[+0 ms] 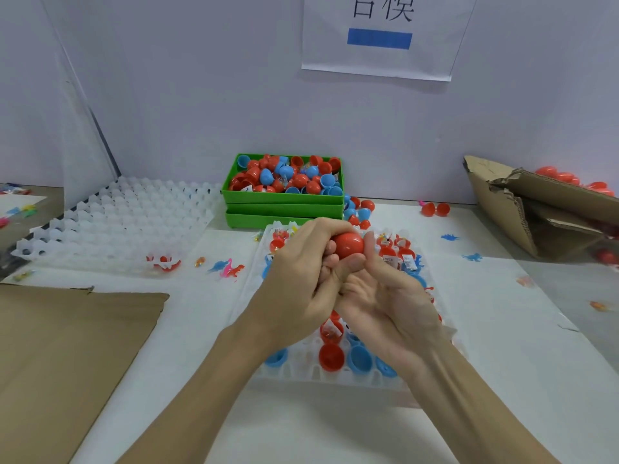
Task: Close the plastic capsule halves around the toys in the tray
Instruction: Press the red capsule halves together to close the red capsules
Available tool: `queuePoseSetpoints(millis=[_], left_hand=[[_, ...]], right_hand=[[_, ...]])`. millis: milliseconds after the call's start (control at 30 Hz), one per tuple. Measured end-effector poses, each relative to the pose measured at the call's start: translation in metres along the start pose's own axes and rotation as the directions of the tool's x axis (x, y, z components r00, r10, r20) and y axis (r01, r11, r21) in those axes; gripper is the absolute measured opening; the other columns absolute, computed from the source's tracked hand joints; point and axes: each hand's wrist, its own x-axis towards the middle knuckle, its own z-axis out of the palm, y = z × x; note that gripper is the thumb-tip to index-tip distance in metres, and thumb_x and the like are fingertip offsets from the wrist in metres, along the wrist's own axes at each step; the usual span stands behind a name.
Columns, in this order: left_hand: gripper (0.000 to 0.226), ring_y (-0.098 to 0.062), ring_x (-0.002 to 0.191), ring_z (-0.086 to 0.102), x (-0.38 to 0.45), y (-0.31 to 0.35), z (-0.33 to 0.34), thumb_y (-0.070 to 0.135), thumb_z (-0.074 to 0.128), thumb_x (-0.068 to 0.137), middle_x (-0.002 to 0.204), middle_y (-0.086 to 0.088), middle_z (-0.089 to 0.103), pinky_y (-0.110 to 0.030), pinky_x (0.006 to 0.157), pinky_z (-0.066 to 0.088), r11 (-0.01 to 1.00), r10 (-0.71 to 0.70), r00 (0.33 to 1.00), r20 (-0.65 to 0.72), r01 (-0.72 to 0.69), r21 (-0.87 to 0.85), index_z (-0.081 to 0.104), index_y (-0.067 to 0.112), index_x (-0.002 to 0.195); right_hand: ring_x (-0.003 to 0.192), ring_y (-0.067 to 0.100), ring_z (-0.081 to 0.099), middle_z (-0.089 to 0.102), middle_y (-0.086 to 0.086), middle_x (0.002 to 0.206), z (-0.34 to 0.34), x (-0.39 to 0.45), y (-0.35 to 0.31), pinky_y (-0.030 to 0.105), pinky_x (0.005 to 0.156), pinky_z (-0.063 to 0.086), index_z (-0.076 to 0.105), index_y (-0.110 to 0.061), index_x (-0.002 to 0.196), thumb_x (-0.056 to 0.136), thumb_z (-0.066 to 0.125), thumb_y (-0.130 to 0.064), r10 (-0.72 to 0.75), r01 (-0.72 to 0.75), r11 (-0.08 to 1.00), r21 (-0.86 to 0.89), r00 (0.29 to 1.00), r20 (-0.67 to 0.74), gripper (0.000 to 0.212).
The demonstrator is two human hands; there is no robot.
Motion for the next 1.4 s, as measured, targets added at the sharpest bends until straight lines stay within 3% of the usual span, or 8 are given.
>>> queuePoseSetpoints(millis=[533, 600, 667, 767, 867, 1000, 1200, 1400], left_hand=[[0.043, -0.019, 0.129, 0.057, 0.003, -0.006, -0.002, 0.038, 0.059, 0.102, 0.137, 0.001, 0.058, -0.028, 0.105, 0.049, 0.993, -0.014, 0.996, -0.087, 0.003, -0.117, 0.051, 0.017, 0.138], [0.032, -0.016, 0.123, 0.060, 0.006, -0.004, -0.003, 0.037, 0.056, 0.103, 0.131, 0.002, 0.059, -0.024, 0.100, 0.050, 0.989, -0.074, 0.982, -0.175, 0.050, -0.137, 0.050, 0.025, 0.132], [0.016, -0.011, 0.101, 0.066, 0.008, -0.005, -0.005, 0.034, 0.054, 0.105, 0.108, 0.006, 0.065, -0.018, 0.086, 0.052, 0.975, -0.179, 0.949, -0.259, 0.134, -0.179, 0.054, 0.024, 0.117], [0.027, -0.017, 0.070, 0.069, 0.010, -0.007, -0.008, 0.039, 0.058, 0.104, 0.078, -0.001, 0.069, -0.027, 0.064, 0.058, 0.891, -0.381, 0.918, -0.109, 0.333, -0.310, 0.059, 0.013, 0.101], [0.031, -0.031, 0.068, 0.075, 0.009, -0.007, -0.005, 0.033, 0.068, 0.096, 0.083, -0.010, 0.077, -0.034, 0.062, 0.062, 0.788, -0.478, 0.870, 0.121, 0.486, -0.379, 0.062, 0.004, 0.104], [0.026, -0.030, 0.074, 0.076, 0.009, -0.010, -0.003, 0.017, 0.074, 0.094, 0.087, -0.014, 0.078, -0.032, 0.066, 0.063, 0.731, -0.495, 0.852, 0.172, 0.515, -0.448, 0.061, -0.004, 0.101], [0.036, -0.029, 0.083, 0.075, 0.009, -0.014, -0.006, 0.032, 0.052, 0.108, 0.097, -0.023, 0.077, -0.032, 0.074, 0.063, 0.491, -0.550, 0.735, 0.396, 0.668, -0.559, 0.071, 0.001, 0.113], [0.055, -0.033, 0.095, 0.076, 0.009, -0.016, -0.004, 0.044, 0.040, 0.110, 0.106, -0.025, 0.076, -0.036, 0.085, 0.063, 0.389, -0.537, 0.679, 0.501, 0.726, -0.567, 0.073, 0.001, 0.117]], right_hand=[[0.125, 0.025, 0.063, 0.065, 0.015, 0.134, 0.002, -0.002, -0.012, 0.034, 0.106, 0.051, 0.062, -0.002, 0.136, 0.094, 0.068, -0.021, -0.064, 0.076, 0.971, -0.226, 0.996, 0.060, 0.046], [0.122, 0.018, 0.066, 0.070, 0.005, 0.130, 0.000, 0.000, -0.011, 0.028, 0.102, 0.053, 0.064, -0.013, 0.136, 0.093, 0.071, -0.023, -0.267, 0.210, 0.793, -0.572, 0.964, -0.017, 0.045], [0.110, 0.012, 0.071, 0.075, -0.006, 0.115, -0.002, 0.001, -0.008, 0.022, 0.095, 0.056, 0.068, -0.021, 0.128, 0.086, 0.076, -0.033, -0.513, 0.240, 0.393, -0.888, 0.858, 0.005, 0.044], [0.101, 0.003, 0.069, 0.073, -0.012, 0.111, -0.010, 0.003, -0.001, 0.013, 0.090, 0.053, 0.070, -0.021, 0.123, 0.081, 0.078, -0.035, -0.609, 0.175, -0.047, -0.984, 0.775, 0.167, 0.045], [0.095, -0.002, 0.064, 0.070, -0.014, 0.105, -0.015, 0.003, 0.000, 0.010, 0.087, 0.050, 0.070, -0.019, 0.121, 0.086, 0.076, -0.029, -0.569, 0.143, -0.265, -0.954, 0.776, 0.274, 0.037], [0.090, -0.005, 0.062, 0.072, -0.011, 0.104, -0.016, 0.002, -0.004, 0.003, 0.086, 0.045, 0.072, -0.017, 0.119, 0.089, 0.076, -0.017, -0.529, 0.122, -0.362, -0.924, 0.789, 0.311, 0.031], [0.120, 0.001, 0.053, 0.060, -0.010, 0.135, -0.014, 0.002, -0.005, 0.007, 0.103, 0.037, 0.053, -0.022, 0.145, 0.089, 0.067, -0.044, -0.510, 0.037, -0.333, -0.942, 0.833, 0.213, 0.062], [0.096, -0.004, 0.062, 0.072, -0.014, 0.113, -0.019, 0.003, -0.006, 0.006, 0.091, 0.048, 0.065, -0.021, 0.133, 0.093, 0.074, -0.030, -0.528, 0.069, -0.363, -0.929, 0.806, 0.266, 0.042]])
